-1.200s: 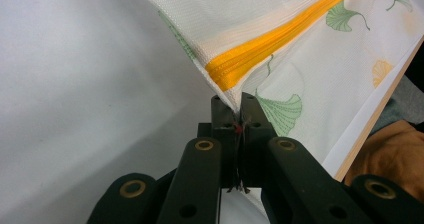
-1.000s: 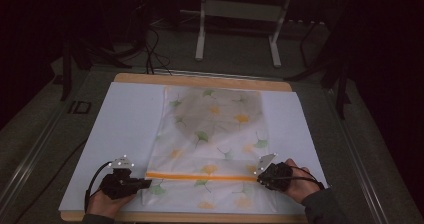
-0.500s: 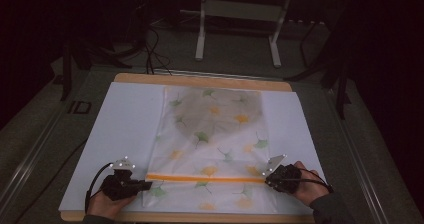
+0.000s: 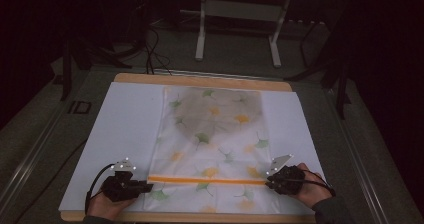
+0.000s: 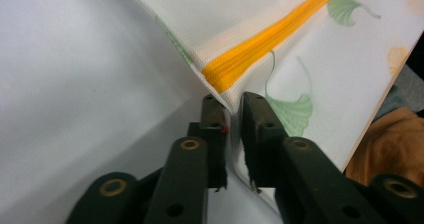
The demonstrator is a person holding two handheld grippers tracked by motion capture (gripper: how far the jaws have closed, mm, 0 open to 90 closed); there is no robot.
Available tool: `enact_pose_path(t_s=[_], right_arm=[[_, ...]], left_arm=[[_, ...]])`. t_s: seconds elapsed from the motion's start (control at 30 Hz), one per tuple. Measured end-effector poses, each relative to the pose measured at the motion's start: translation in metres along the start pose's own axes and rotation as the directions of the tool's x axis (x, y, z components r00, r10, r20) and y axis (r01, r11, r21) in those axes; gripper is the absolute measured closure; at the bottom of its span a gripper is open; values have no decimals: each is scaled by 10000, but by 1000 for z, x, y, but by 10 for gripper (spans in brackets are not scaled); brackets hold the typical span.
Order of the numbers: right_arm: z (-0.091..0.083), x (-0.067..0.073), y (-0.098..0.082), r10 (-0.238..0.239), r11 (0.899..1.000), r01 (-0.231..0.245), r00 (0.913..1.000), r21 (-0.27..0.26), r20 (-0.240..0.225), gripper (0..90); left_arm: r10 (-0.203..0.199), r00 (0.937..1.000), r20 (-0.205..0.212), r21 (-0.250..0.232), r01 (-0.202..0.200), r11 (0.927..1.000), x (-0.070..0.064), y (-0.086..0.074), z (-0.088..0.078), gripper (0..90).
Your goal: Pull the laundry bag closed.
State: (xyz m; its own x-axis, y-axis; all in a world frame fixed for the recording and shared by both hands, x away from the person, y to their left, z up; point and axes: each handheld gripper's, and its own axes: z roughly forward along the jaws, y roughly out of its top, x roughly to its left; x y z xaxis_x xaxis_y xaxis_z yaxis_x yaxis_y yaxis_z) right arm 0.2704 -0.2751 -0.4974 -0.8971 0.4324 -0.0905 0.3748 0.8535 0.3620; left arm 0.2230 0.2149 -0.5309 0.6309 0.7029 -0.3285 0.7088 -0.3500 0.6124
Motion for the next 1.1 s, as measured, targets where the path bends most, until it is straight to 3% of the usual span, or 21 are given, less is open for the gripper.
enact_pose_path(t_s=[0.07, 0.2, 0.3, 0.43, 0.6, 0.7, 0.77, 0.83, 0.97, 1.0, 1.1], right_arm=[[-2, -1, -1, 264, 9984, -276, 9993, -493, -252, 703], [-5, -4, -6, 913, 9837, -981, 9945, -1508, -513, 650], [-6, -6, -8, 1302, 9728, -1369, 9903, -1871, -475, 612], [-6, -13, -14, 2029, 9460, -2073, 9782, -2494, -435, 573], [-3, -18, -22, 2959, 9081, -2900, 9548, -3021, -273, 554], [1, -21, -27, 3288, 8953, -3190, 9441, -3110, -219, 543], [2, -22, -30, 3547, 8826, -3415, 9348, -3232, -190, 533], [3, -22, -35, 3729, 8693, -3571, 9276, -3419, -207, 518], [8, -23, -38, 3938, 8624, -3708, 9192, -3445, -36, 511], [9, -23, -38, 4011, 8604, -3748, 9160, -3452, 51, 510], [12, -25, -38, 4149, 8558, -3821, 9096, -3488, 215, 487]], left_arm=[[154, 9998, -88, -193, -155, 9997, -1, 0, -3, 764], [249, 9993, -296, -627, -267, 9977, -1, 0, -9, 746], [197, 9983, -545, -1014, -251, 9945, 1, -1, -13, 737], [155, 9952, -970, -1396, -290, 9898, 2, -1, -17, 728], [24, 9890, -1481, -1732, -283, 9845, 4, -1, -18, 700], [-94, 9848, -1735, -1864, -234, 9822, 6, -1, -15, 683], [-181, 9794, -2012, -2035, -237, 9788, 6, 0, -14, 671], [-233, 9694, -2443, -2167, -311, 9757, 6, 1, -11, 637], [-261, 9449, -3263, -2059, -441, 9776, 8, 4, -4, 605], [-305, 9415, -3357, -2097, -431, 9768, 8, 5, -3, 594], [-353, 9164, -3986, -2010, -498, 9783, 9, 5, -1, 546]])
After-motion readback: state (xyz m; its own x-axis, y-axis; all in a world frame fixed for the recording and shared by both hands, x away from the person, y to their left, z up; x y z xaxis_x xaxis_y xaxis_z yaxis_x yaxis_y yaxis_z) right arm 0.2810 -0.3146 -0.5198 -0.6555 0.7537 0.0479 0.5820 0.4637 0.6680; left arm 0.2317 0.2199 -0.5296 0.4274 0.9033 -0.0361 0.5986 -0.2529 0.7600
